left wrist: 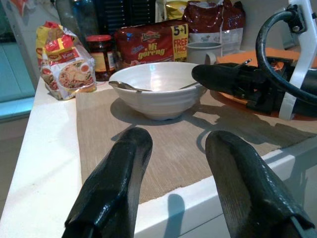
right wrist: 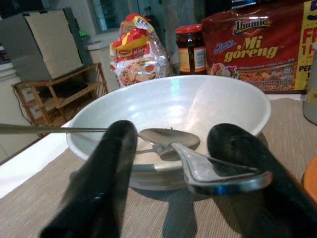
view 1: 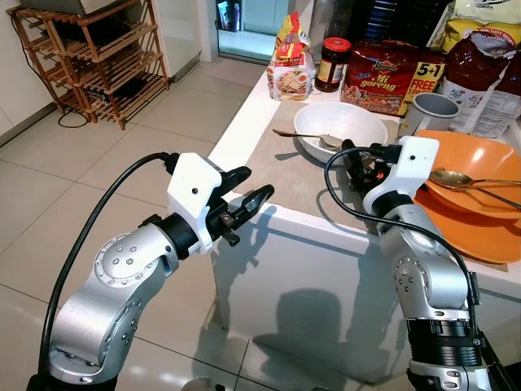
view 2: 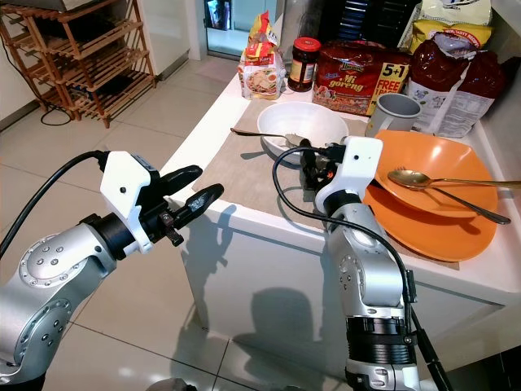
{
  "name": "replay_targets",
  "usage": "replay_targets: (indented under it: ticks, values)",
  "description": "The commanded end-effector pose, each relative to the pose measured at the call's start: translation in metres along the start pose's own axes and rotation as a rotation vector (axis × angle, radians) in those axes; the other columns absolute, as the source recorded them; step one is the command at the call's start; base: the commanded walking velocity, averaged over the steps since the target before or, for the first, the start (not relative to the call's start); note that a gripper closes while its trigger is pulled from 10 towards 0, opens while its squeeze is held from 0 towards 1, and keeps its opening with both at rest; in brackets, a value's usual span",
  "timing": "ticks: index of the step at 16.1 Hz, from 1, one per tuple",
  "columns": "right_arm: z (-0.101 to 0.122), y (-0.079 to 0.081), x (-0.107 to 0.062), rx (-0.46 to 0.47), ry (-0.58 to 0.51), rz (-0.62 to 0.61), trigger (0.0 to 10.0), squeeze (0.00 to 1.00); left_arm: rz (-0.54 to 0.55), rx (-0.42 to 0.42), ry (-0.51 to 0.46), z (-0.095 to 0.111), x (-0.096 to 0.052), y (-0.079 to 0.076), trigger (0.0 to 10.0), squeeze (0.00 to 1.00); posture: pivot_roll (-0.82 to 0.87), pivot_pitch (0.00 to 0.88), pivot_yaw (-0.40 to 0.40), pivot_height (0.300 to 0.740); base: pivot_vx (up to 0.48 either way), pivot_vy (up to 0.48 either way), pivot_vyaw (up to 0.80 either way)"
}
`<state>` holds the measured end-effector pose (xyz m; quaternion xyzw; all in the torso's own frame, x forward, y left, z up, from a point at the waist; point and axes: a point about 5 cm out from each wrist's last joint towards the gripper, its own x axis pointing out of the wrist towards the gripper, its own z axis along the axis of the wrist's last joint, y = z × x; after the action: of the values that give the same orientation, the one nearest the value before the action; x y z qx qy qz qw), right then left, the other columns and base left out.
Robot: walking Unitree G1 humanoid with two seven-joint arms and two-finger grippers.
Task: Setting the table
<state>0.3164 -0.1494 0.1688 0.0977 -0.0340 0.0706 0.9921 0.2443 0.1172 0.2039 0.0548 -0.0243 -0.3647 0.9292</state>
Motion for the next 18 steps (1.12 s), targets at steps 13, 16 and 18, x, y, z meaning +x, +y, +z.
replay_targets:
  ticks: [13,16,18]
  values:
    - [0.000,-0.005,0.000,-0.030,0.018,-0.008,0.0,0.00,-0.016,0.005,0.010,0.000,-0.001,-0.005,10.0,0.00,0.10,0.029,-0.043,0.740,0.000,0.000,0.00]
    - [0.007,-0.006,0.000,-0.029,-0.010,-0.007,0.0,0.00,-0.016,0.006,0.006,0.001,-0.001,-0.005,10.0,0.00,0.10,0.028,-0.043,0.740,0.000,0.000,0.00]
    - [0.020,-0.004,-0.002,-0.016,-0.048,0.003,0.0,0.00,-0.012,0.006,0.004,0.002,-0.001,-0.004,10.0,0.00,0.10,0.029,-0.043,0.740,0.000,0.000,0.00]
